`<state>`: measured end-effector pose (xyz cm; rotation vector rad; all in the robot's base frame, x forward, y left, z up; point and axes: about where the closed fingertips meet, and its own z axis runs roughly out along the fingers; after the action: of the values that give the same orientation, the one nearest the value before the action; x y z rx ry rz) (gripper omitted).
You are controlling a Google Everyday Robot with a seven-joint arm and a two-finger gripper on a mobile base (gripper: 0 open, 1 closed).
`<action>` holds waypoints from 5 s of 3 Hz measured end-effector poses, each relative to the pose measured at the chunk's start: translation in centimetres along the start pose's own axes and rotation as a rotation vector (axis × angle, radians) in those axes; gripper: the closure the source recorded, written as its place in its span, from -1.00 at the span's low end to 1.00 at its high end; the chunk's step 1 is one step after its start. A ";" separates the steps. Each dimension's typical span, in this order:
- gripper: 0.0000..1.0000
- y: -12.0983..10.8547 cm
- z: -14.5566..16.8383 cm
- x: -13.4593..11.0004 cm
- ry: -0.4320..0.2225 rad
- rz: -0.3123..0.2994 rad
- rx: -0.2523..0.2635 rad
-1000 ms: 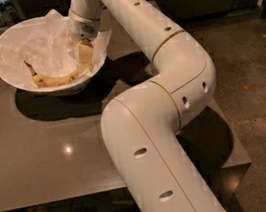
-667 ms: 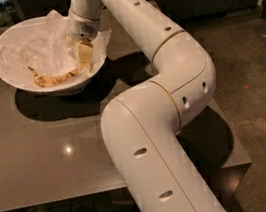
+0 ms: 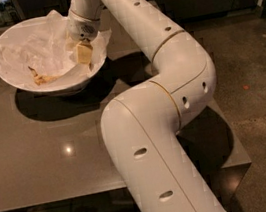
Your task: Pick banana from white bowl
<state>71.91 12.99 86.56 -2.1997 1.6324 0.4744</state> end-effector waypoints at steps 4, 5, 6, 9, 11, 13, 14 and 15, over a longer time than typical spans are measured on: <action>-0.24 0.0 0.0 0.0 0.000 0.000 0.000; -0.20 0.0 0.0 0.0 0.000 0.000 0.000; -0.18 0.0 0.0 0.0 0.000 0.000 0.000; -0.18 0.0 0.0 0.0 0.000 0.000 0.000; -0.16 0.0 0.0 0.0 0.000 0.000 0.000; -0.14 -0.3 -2.2 4.1 0.029 0.103 0.066; -0.10 -0.3 -2.1 4.6 0.036 0.115 0.062; -0.16 -0.2 -2.1 5.2 0.041 0.129 0.059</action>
Offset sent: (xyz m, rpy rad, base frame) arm -0.0453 -0.0724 0.1181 -0.1631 -0.0992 -0.0006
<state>73.70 7.68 85.95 -2.0837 1.7937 0.4125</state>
